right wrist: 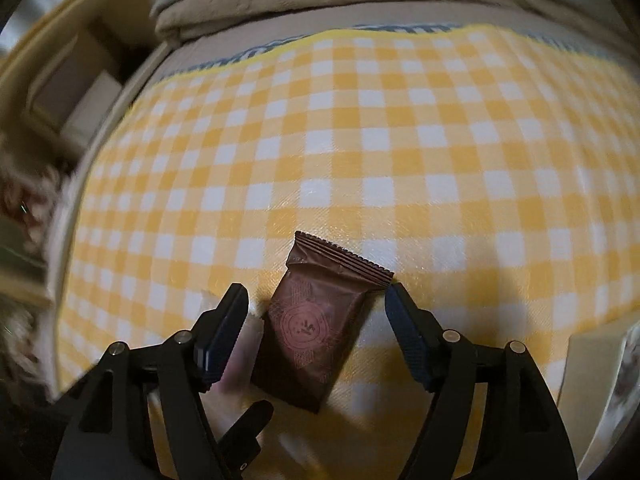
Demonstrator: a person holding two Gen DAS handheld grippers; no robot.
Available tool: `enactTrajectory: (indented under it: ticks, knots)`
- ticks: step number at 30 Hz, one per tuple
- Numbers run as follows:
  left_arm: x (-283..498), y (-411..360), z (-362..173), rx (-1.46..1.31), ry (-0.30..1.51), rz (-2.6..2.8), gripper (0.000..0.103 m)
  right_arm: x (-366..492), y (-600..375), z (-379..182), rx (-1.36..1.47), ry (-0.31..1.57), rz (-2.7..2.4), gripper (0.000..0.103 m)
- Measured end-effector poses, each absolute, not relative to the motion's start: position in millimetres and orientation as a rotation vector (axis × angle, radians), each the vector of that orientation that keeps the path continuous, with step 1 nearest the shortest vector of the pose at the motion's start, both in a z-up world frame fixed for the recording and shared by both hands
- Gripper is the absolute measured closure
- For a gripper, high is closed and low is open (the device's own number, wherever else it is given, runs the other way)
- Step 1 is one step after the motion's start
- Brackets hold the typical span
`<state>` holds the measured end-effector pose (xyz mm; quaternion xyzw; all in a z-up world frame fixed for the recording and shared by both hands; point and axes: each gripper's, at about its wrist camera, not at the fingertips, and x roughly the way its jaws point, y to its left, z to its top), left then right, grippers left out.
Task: Organize snacks
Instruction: 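Grasp the pink ring candy packet with left gripper while right grasps the brown chocolate packet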
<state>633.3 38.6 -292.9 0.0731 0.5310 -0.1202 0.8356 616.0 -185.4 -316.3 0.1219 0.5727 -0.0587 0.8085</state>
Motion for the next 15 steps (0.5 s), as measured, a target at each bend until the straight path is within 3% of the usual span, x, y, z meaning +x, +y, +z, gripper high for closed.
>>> enactTrajectory:
  ticks: [4, 15]
  knots:
    - [633, 40, -293, 0.174, 1.126, -0.259, 0.048, 616, -184, -318, 0.205, 1.235, -0.137, 0.04]
    - [631, 83, -280, 0.124, 1.102, -0.143, 0.048, 593, -201, -316, 0.011, 1.229, 0.027, 0.047]
